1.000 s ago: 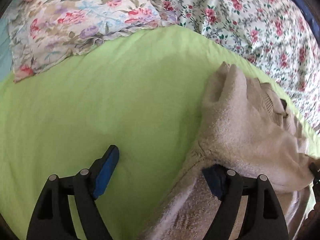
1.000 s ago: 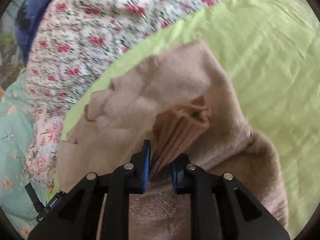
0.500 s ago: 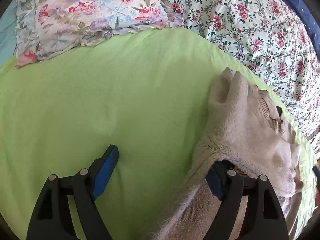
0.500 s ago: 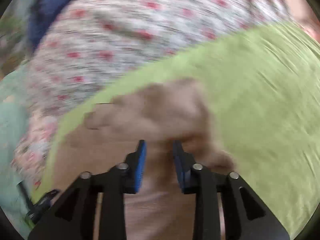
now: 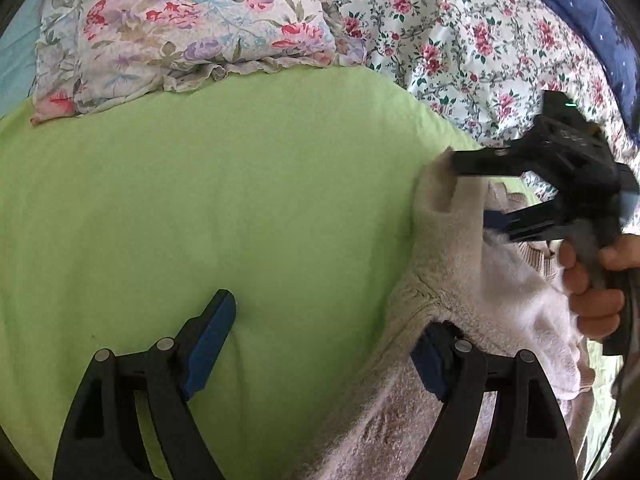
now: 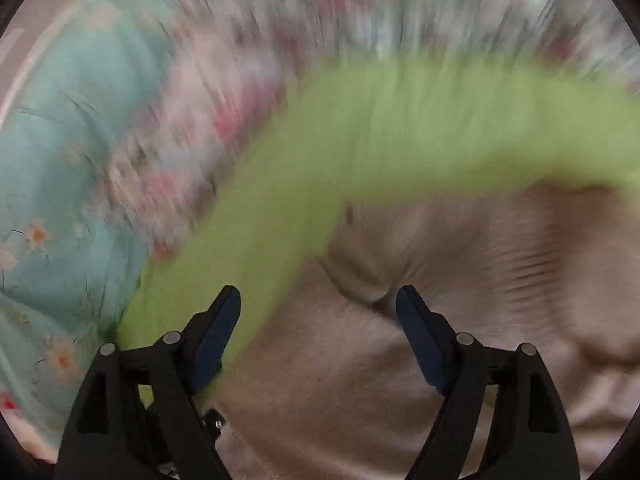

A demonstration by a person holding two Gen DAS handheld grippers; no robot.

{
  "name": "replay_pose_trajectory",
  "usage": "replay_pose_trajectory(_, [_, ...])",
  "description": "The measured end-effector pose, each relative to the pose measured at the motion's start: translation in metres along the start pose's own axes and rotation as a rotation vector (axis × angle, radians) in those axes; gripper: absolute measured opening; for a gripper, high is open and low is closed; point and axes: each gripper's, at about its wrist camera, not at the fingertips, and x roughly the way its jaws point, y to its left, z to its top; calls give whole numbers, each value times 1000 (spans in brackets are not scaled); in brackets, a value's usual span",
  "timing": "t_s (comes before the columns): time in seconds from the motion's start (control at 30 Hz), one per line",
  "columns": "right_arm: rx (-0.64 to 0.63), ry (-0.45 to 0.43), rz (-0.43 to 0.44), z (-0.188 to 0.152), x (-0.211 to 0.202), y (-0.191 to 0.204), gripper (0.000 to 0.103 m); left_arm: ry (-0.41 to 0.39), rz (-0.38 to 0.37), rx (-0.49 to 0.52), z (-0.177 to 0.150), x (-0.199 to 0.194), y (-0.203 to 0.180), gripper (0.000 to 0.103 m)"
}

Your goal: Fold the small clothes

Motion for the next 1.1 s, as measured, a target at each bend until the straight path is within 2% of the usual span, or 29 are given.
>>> replay_pose_trajectory(0.07, [-43,71,112,0,23,10,81,-14,-6,-13,0,1,1,82])
replay_pose_trajectory(0.1, [-53,66,168,0,30,16,82,-17,-5,-14,0,1,1,82])
replay_pose_trajectory(0.17, [-53,-19,289,7,32,21,82,-24,-7,-18,1,2,2,82])
replay_pose_trajectory(0.2, [-33,-89,340,11,32,21,82,-27,-9,-21,1,2,3,82])
replay_pose_trajectory(0.3, [68,-251,391,17,32,8,82,-28,-22,-28,3,3,5,82])
replay_pose_trajectory(0.37, [113,-337,313,14,20,1,82,-25,-35,-37,4,3,7,82])
replay_pose_trajectory(0.43, [111,-378,242,3,2,1,82,-8,-58,-43,5,0,10,82])
replay_pose_trajectory(0.53, [74,-445,158,-33,-48,-3,82,16,-103,-47,4,-8,18,82])
replay_pose_trajectory(0.63, [81,-526,12,-82,-106,-17,82,33,-129,-12,-5,-21,22,83])
replay_pose_trajectory(0.77, [176,-639,-214,-174,-179,-60,82,73,-124,49,-7,-28,14,83])
replay_pose_trajectory(0.83, [231,-669,-316,-209,-203,-78,82,68,-117,79,3,-29,4,83])
replay_pose_trajectory(0.87, [280,-680,-384,-232,-217,-91,82,63,-109,91,8,-29,0,83])
replay_pose_trajectory(0.97, [351,-697,-489,-266,-235,-111,82,63,-45,148,27,-16,-18,83])
replay_pose_trajectory(1.07, [350,-646,-579,-275,-228,-121,79,53,68,229,40,4,-38,83])
replay_pose_trajectory(1.1, [336,-624,-603,-274,-221,-124,74,61,97,245,41,12,-40,83])
